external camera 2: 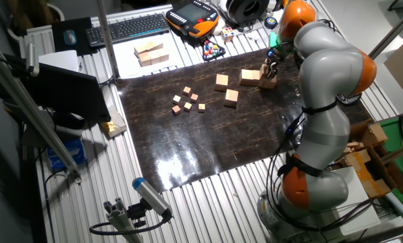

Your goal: Stack the blocks into a pyramid shape

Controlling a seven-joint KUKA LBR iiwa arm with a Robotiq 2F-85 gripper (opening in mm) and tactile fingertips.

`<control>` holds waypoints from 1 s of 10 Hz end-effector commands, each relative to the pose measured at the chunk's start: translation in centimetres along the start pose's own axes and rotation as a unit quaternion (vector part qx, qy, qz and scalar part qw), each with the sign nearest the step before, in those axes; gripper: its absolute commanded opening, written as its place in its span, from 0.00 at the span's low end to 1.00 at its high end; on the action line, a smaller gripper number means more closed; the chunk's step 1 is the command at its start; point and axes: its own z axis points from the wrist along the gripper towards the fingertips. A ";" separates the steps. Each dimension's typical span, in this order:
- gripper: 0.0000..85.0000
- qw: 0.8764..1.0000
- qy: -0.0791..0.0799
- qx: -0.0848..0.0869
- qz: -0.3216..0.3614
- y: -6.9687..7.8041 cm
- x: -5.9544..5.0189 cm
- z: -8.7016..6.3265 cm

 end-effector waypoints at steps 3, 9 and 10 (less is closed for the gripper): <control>0.95 1.000 -0.004 -0.003 -0.003 -0.2 -0.1 -0.4; 1.00 1.000 -0.008 -0.003 0.014 -2.3 0.7 -4.0; 1.00 1.000 -0.011 -0.004 0.018 -2.8 1.1 -4.3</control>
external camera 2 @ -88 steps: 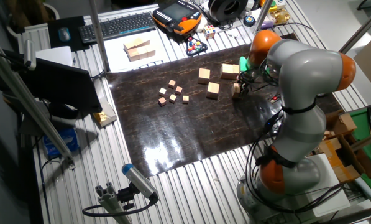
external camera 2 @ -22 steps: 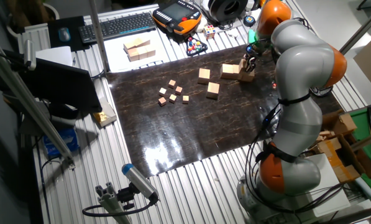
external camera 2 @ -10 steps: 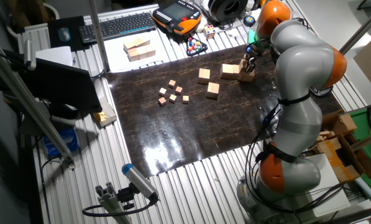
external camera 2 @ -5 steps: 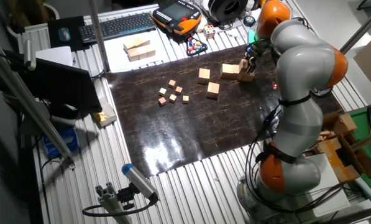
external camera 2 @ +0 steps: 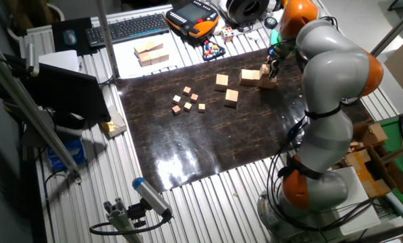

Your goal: Stack the blocks into a pyramid shape

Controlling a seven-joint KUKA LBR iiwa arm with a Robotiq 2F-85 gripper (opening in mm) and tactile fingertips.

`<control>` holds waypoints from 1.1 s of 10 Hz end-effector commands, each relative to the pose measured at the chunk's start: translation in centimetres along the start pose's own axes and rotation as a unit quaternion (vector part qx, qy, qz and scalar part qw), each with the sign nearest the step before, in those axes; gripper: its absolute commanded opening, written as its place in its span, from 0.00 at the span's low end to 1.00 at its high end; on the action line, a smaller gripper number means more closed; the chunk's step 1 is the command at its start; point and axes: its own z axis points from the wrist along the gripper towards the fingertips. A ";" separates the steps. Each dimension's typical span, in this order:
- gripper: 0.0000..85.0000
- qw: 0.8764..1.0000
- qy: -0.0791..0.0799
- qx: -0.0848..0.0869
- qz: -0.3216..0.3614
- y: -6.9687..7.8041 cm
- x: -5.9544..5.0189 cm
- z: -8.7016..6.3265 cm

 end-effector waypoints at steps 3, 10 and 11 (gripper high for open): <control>1.00 1.000 -0.002 -0.001 0.006 -1.4 1.4 -0.7; 1.00 0.998 0.009 -0.011 -0.067 -4.6 3.6 0.5; 1.00 0.996 0.009 -0.010 -0.085 -4.8 3.8 0.7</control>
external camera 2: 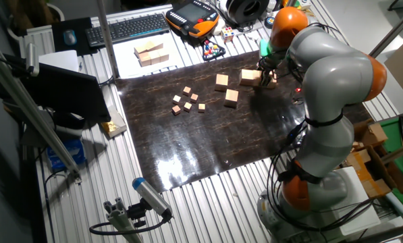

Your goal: Stack the blocks into a pyramid shape

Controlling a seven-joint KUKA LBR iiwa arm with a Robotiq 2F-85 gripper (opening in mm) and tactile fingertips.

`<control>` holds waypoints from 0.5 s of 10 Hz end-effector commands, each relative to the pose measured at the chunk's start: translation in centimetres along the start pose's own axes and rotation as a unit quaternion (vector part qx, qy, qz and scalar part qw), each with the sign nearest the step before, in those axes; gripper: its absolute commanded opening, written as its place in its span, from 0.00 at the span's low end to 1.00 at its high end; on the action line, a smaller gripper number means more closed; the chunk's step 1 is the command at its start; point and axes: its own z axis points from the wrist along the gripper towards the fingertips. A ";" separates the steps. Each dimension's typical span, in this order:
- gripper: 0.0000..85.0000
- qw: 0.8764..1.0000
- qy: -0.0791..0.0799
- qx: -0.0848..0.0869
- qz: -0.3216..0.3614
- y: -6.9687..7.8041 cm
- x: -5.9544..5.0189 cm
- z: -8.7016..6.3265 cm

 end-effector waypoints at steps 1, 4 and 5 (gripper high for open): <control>1.00 1.000 -0.001 0.002 -0.023 -0.1 0.1 0.1; 1.00 0.998 -0.003 0.008 -0.054 -0.4 0.6 0.9; 1.00 0.998 -0.005 0.007 -0.062 -0.7 0.9 1.2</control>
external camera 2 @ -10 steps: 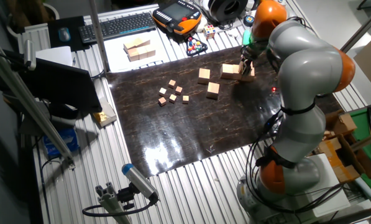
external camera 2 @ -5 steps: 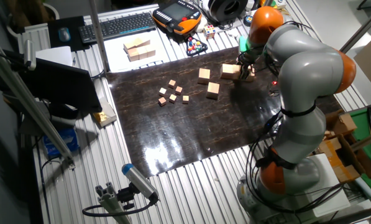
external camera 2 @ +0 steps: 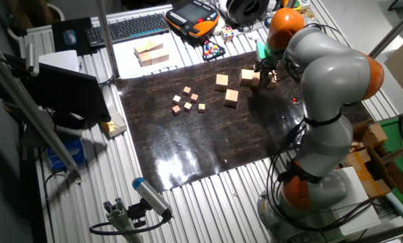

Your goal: Stack the blocks into a pyramid shape

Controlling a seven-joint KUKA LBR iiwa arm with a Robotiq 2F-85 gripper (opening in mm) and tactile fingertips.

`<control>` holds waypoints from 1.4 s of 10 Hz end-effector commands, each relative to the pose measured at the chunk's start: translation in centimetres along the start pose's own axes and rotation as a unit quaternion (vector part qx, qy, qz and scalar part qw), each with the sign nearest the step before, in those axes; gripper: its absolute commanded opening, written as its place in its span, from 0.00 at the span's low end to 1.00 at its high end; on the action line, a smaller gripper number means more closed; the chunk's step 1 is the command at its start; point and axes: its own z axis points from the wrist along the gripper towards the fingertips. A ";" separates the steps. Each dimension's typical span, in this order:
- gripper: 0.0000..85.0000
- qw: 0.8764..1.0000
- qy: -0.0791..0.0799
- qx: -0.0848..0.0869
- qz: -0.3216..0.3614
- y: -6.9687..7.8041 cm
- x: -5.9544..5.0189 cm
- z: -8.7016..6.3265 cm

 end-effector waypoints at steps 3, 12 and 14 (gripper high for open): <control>0.98 1.000 -0.012 -0.001 -0.021 -1.1 1.1 1.1; 0.01 0.989 -0.036 0.010 -0.146 -1.4 1.9 2.5; 0.01 0.981 -0.040 0.005 -0.192 -1.4 1.9 2.5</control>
